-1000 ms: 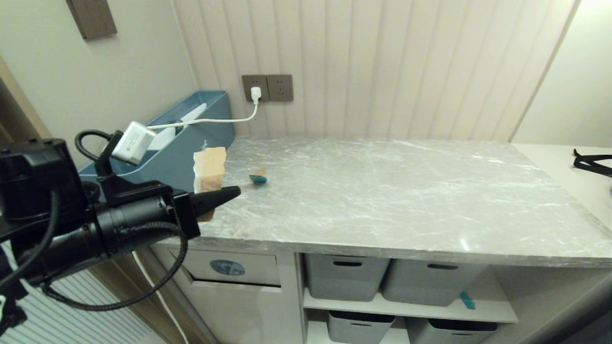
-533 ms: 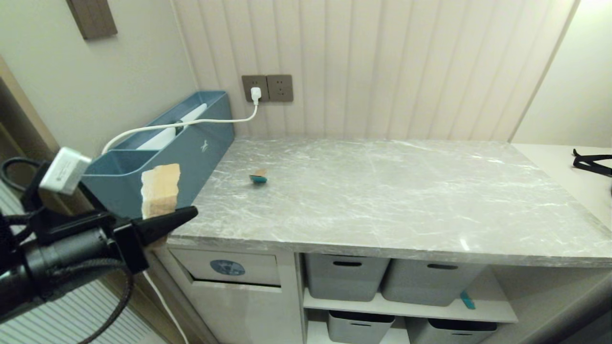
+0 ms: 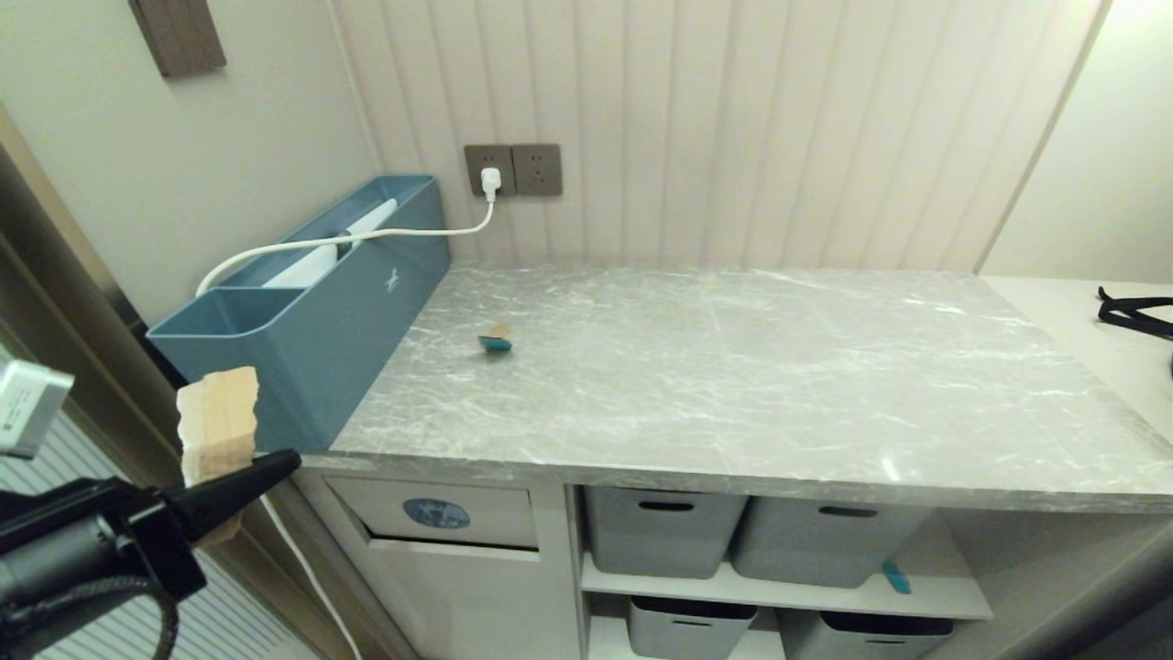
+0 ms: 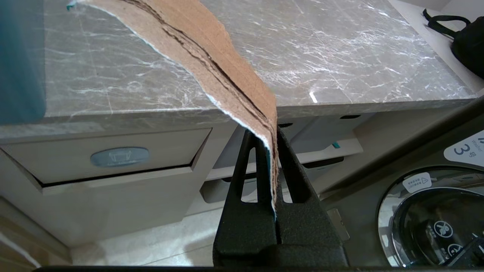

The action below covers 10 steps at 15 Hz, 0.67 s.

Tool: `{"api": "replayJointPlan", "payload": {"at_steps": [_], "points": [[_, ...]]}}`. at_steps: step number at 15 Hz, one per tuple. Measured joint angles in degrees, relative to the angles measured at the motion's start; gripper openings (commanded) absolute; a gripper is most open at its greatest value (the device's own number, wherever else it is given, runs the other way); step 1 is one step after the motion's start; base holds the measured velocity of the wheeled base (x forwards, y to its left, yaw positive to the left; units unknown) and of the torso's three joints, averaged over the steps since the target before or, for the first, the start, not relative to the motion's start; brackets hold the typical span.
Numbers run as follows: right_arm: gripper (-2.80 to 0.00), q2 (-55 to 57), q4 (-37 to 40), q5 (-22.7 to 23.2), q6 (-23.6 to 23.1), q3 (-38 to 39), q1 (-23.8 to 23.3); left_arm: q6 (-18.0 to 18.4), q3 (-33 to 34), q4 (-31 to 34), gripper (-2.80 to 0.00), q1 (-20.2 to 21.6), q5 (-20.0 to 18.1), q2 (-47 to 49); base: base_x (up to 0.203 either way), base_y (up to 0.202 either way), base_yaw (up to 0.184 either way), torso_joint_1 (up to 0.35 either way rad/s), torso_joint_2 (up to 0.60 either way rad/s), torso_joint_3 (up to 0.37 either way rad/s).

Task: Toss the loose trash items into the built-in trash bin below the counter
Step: Put the garbage in the trash can

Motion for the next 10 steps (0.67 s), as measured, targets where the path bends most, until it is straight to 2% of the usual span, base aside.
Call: {"api": "replayJointPlan", "payload": {"at_steps": [2, 5, 6, 10], "points": [[-2.80, 0.2, 0.0, 0.0, 0.0, 0.0, -2.0, 0.0, 0.5, 0.1, -2.80, 0.2, 0.0, -0.5, 0.000, 0.000, 0.000, 0.000, 0.00, 0.000], [-2.80, 2.5, 0.0, 0.1, 0.2, 0.0, -10.4, -0.1, 1.4, 0.1, -2.80, 0.2, 0.0, -1.4, 0.000, 0.000, 0.000, 0.000, 0.00, 0.000], [-2.80, 2.2, 0.0, 0.1, 0.3, 0.0, -11.7, -0.1, 1.4, 0.1, -2.80, 0.2, 0.0, -1.5, 0.000, 0.000, 0.000, 0.000, 0.00, 0.000], [-2.80, -7.4, 0.0, 0.0, 0.6, 0.0, -9.7, -0.2, 0.6, 0.1, -2.80, 0.2, 0.0, -1.3, 0.000, 0.000, 0.000, 0.000, 0.00, 0.000]]}}
